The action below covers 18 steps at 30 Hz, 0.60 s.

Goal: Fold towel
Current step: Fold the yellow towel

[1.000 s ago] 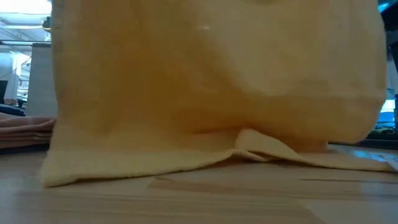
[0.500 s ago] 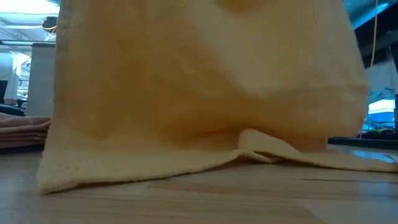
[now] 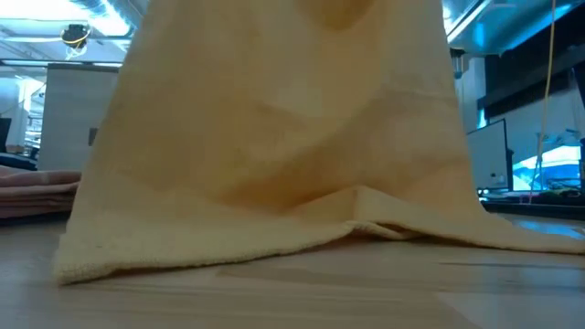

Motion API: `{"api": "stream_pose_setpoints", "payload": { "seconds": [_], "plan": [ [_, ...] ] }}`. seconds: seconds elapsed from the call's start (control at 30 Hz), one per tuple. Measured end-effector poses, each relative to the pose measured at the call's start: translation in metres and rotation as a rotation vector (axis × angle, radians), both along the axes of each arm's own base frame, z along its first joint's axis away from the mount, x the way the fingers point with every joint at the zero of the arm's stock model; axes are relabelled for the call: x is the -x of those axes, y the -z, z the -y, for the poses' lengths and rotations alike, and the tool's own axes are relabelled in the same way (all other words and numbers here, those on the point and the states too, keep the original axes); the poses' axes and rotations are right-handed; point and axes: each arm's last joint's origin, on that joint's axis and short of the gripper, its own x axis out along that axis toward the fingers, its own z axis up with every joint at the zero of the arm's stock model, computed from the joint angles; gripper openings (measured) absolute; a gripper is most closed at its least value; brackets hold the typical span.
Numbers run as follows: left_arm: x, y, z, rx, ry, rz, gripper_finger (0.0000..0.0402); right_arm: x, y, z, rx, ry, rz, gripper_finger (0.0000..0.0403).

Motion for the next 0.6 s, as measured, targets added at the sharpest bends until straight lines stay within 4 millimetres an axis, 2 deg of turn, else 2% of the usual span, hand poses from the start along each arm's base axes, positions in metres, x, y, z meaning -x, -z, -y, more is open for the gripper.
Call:
{"api": "stream_pose_setpoints", "payload": {
  "seconds": [0.3,0.43,0.5,0.6],
  "plan": [
    [-0.016,-0.001,-0.054,-0.055,-0.214,-0.04,0.0011,-0.001,-0.006,0.045,0.05,0.193,-0.02,0.0001],
    [-0.018,-0.002,-0.067,-0.046,-0.287,-0.017,0.0011,-0.002,-0.006,0.055,0.0,0.222,-0.014,0.0001],
    [-0.019,-0.001,-0.066,-0.003,-0.235,-0.013,0.0011,-0.004,-0.004,0.053,-0.074,0.15,-0.035,0.0001],
    [-0.021,0.001,-0.057,0.102,-0.057,-0.028,0.0011,-0.006,-0.001,0.046,-0.272,0.009,-0.06,0.0001]
  ]
}}
